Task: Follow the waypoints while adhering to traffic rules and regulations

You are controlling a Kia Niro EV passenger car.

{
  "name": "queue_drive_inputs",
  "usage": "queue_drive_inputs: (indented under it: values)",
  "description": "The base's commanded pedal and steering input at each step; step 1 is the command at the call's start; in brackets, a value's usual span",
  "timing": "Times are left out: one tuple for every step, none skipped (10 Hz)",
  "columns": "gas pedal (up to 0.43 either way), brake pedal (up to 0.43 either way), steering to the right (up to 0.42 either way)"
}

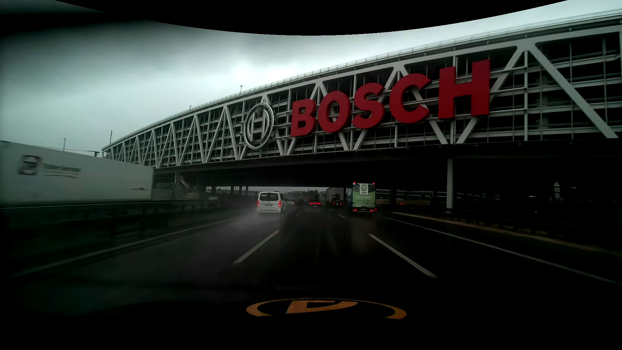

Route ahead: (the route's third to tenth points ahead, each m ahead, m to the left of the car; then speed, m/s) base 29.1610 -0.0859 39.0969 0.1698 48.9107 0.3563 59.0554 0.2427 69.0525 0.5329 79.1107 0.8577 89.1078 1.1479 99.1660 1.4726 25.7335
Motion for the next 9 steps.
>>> queue_drive_inputs:
  values:
    - [0.138, 0.000, -0.003]
    - [0.138, 0.000, -0.003]
    - [0.138, 0.000, -0.003]
    - [0.138, 0.000, -0.003]
    - [0.138, 0.000, -0.003]
    - [0.138, 0.000, -0.002]
    - [0.138, 0.000, -0.002]
    - [0.138, 0.000, -0.002]
    - [0.138, 0.000, -0.002]
